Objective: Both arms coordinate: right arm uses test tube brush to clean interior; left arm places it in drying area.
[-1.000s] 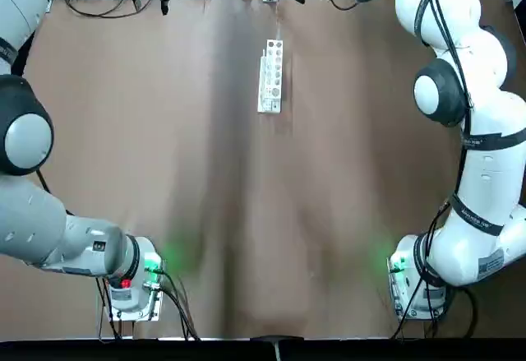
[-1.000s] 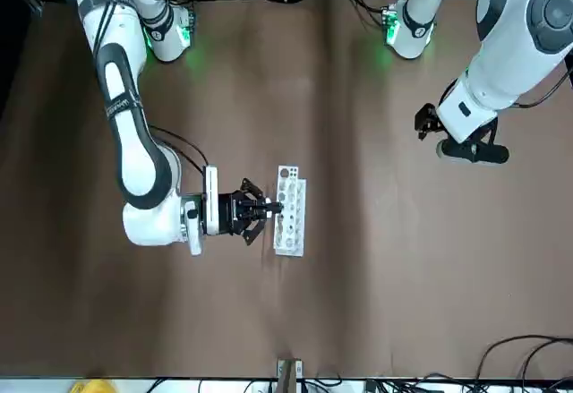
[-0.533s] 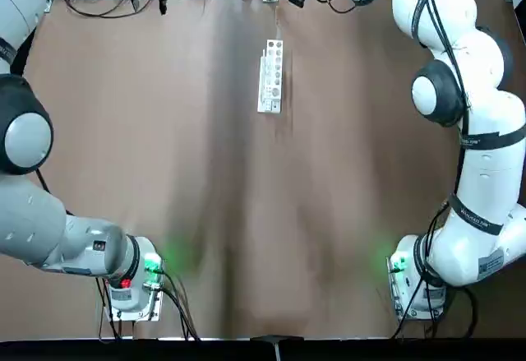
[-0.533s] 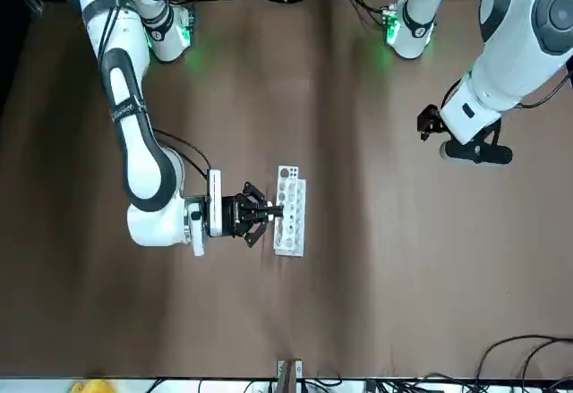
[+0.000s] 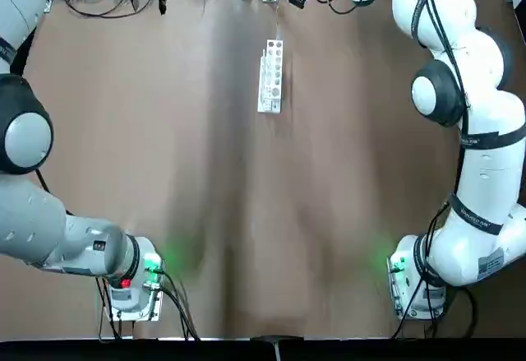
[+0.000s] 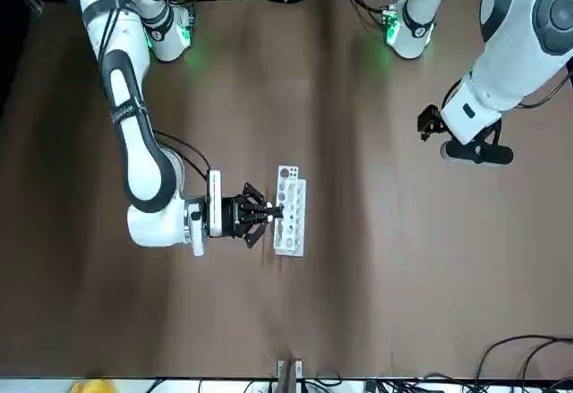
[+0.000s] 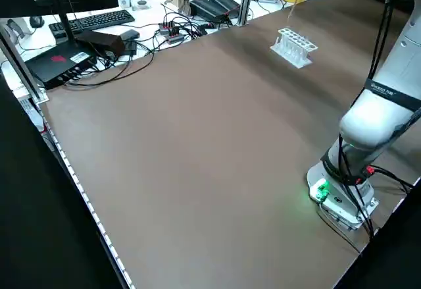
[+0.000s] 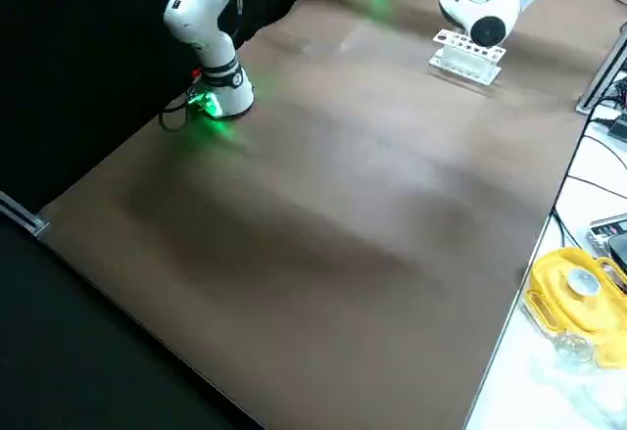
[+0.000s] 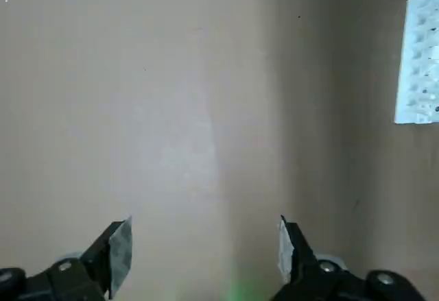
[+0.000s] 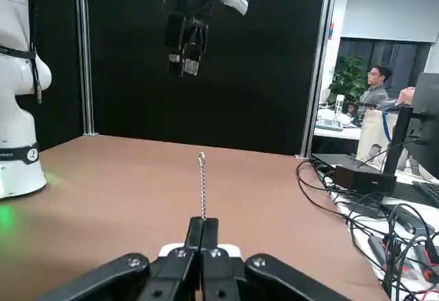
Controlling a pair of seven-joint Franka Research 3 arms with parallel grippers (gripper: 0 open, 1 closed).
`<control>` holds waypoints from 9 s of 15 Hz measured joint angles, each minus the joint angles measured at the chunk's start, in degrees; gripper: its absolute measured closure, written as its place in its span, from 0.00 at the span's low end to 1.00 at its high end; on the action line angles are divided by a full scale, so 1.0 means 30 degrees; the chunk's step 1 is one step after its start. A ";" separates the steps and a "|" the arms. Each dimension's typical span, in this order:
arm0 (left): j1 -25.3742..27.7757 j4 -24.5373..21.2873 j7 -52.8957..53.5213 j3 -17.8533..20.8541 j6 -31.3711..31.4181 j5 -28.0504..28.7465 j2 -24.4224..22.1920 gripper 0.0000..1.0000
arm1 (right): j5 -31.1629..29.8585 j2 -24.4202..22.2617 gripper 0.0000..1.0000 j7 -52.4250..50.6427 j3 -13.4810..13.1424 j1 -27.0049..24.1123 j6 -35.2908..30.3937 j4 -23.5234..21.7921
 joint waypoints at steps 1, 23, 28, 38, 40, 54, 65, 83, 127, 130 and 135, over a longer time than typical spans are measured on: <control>0.0018 0.0000 0.0000 0.0001 0.0000 0.0000 0.0000 0.00 | 0.0000 0.0004 0.98 -0.0022 -0.0003 -0.0025 0.0000 -0.0002; 0.0100 -0.0001 -0.0001 0.0172 -0.0052 0.0000 0.0000 0.00 | 0.0003 0.0770 0.98 -0.0131 0.0022 0.0185 0.0399 -0.0177; 0.0048 -0.0004 0.0000 0.0153 -0.0053 0.0000 0.0004 0.00 | 0.0004 0.1019 0.98 -0.0132 0.0001 0.0182 0.0466 -0.0178; 0.0034 -0.0013 -0.0001 0.0153 -0.0057 0.0000 0.0205 0.00 | 0.0004 0.1488 0.98 -0.0172 0.0000 0.0183 0.1027 -0.0182; 0.0021 -0.0013 0.0000 0.0150 -0.0057 0.0000 0.0205 0.00 | 0.0014 0.1487 0.98 -0.0172 0.0000 0.0182 0.1027 -0.0154; 0.0713 0.0261 0.5136 0.0179 0.0014 -0.1943 0.0545 0.00 | 0.0225 0.0849 0.98 0.0701 0.0002 0.0093 0.0182 0.0090; 0.0772 0.0678 1.2839 0.0079 0.2810 -1.2798 0.3440 0.00 | 0.0239 0.0263 0.98 0.1442 -0.0001 -0.0216 -0.0740 0.0108; -0.0603 0.3092 4.3071 -0.0086 0.8203 -2.9534 1.3882 0.00 | -0.3075 -0.0220 0.98 1.1219 -0.1258 -0.1106 -0.0750 0.0886; -0.5281 0.8166 4.9784 0.0352 0.9275 -3.5222 2.0068 0.63 | -1.6935 0.0722 0.98 4.0857 -0.2018 -0.0707 0.5370 -0.3548; -0.5282 0.8166 4.9784 0.0354 0.9275 -3.5289 2.0071 0.63 | -1.6935 0.0732 0.98 4.1040 -0.2018 -0.0708 0.5979 -0.4187; -0.5281 0.8167 4.9784 0.0367 0.9276 -3.5513 2.0079 0.73 | -1.6948 0.0823 0.98 4.0473 -0.1998 -0.0606 0.6441 -0.4676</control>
